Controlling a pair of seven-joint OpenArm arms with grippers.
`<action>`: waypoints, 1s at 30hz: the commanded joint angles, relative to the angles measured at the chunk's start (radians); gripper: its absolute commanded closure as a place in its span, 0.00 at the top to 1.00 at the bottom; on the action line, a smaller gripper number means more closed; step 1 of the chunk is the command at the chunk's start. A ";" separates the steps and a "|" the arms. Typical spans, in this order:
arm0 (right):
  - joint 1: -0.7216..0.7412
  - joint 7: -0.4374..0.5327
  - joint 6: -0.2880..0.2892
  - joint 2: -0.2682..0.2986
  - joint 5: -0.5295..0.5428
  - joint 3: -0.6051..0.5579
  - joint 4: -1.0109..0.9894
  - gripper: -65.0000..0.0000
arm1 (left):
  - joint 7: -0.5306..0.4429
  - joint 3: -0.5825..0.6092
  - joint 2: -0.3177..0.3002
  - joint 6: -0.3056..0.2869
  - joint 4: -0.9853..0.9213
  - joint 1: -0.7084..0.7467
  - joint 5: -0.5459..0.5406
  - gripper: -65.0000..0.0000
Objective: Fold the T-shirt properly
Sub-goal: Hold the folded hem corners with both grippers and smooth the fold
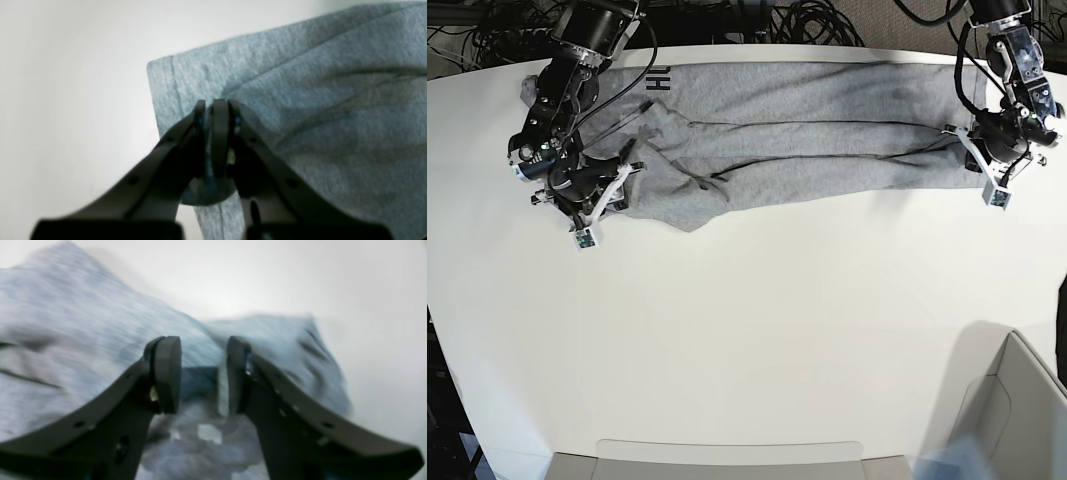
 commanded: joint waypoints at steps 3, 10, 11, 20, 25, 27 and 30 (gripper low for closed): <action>0.007 0.017 -0.001 0.002 0.014 -0.022 0.014 0.30 | -0.017 -0.008 -0.019 0.002 0.019 -0.010 -0.003 0.00; 0.007 0.017 -0.009 0.000 0.014 -0.022 -0.002 0.27 | -0.017 -0.008 -0.019 0.002 0.017 -0.010 -0.003 0.00; 0.007 0.017 -0.009 0.002 0.014 -0.022 -0.012 0.27 | -0.017 -0.008 -0.019 0.002 0.017 -0.010 -0.003 0.00; 0.005 0.017 -0.012 0.008 0.012 0.010 -0.018 0.19 | -0.017 -0.008 -0.018 0.002 0.019 -0.010 -0.005 0.00; 0.013 0.017 -0.012 0.008 0.012 0.036 -0.016 0.19 | -0.017 -0.008 -0.018 0.002 0.017 -0.010 -0.005 0.00; 0.010 0.017 -0.012 0.008 0.012 0.035 -0.018 0.17 | -0.017 -0.008 -0.018 0.002 0.017 -0.010 -0.005 0.00; 0.008 0.017 -0.012 0.008 0.012 0.035 -0.018 0.00 | -0.017 -0.008 -0.015 0.002 0.017 -0.010 -0.005 0.00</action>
